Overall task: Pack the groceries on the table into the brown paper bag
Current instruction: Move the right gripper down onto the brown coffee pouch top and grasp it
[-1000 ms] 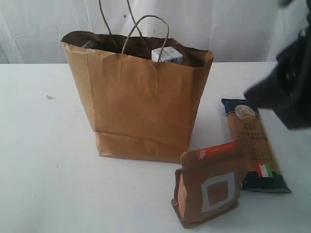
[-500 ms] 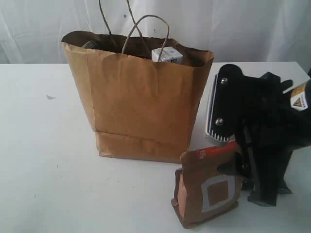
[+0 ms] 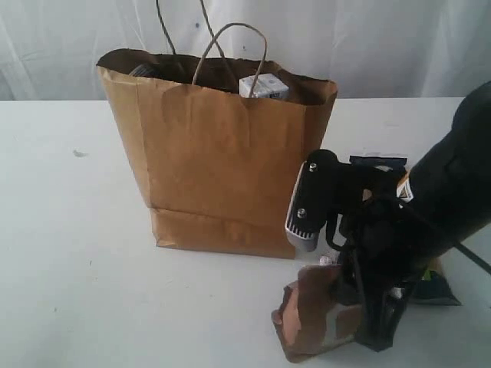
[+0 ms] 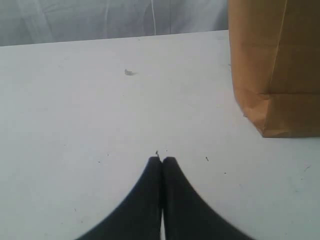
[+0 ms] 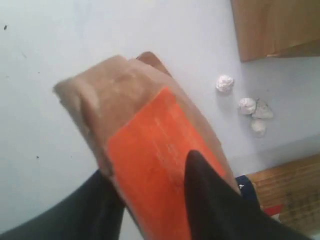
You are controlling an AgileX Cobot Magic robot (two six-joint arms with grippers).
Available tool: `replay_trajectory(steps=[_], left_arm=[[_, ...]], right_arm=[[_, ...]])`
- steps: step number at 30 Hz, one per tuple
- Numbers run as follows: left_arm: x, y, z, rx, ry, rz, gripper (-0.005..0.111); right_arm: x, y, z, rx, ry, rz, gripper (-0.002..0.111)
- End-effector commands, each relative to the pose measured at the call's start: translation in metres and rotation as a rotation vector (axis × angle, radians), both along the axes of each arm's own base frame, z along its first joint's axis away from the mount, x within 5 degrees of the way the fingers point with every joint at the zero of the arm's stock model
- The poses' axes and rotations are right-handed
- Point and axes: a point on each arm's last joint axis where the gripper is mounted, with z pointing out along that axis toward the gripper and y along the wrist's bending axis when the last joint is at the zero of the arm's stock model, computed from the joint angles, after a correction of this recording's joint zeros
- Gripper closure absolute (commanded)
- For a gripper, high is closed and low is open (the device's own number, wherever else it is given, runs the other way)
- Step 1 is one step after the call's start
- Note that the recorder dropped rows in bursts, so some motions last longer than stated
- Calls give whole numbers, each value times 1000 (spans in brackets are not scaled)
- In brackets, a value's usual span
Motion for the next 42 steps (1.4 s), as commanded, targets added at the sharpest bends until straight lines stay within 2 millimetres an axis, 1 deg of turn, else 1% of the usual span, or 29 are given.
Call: replay_trajectory(steps=[1, 3, 4, 11, 13, 17, 18, 20, 23, 25, 29, 32, 35, 42], left_arm=[[0, 0, -1, -2, -5, 2, 107], [0, 0, -1, -2, -5, 2, 107], [0, 0, -1, -2, -5, 2, 107], [0, 0, -1, -2, -5, 2, 107], [0, 0, -1, -2, -5, 2, 107], [0, 0, -1, -2, -5, 2, 107], [0, 0, -1, -2, -5, 2, 107], [0, 0, -1, -2, -5, 2, 107], [0, 0, -1, -2, -5, 2, 107], [0, 0, -1, -2, -5, 2, 107], [0, 0, -1, -2, -5, 2, 107], [0, 0, -1, -2, -5, 2, 107], [0, 0, -1, -2, -5, 2, 107], [0, 0, -1, -2, -5, 2, 107]], right_arm=[[-1, 1, -3, 20, 51, -77, 91], [-1, 1, -3, 20, 50, -77, 104], [-1, 1, -3, 21, 49, -78, 108], [-1, 1, -3, 29, 48, -80, 108], [-3, 6, -1, 44, 55, -77, 108], [-10, 27, 18, 124, 48, -31, 108], [-11, 34, 27, 151, 29, -23, 108], [-14, 44, 38, 183, 11, -8, 108], [-18, 55, 44, 233, -10, -13, 108], [-17, 59, 40, 230, 2, -26, 108], [-8, 69, 16, 174, 73, -62, 108], [-6, 76, 6, 150, 109, -78, 108], [-6, 83, 7, 149, 114, -68, 108], [4, 94, 16, 200, 81, -98, 108]])
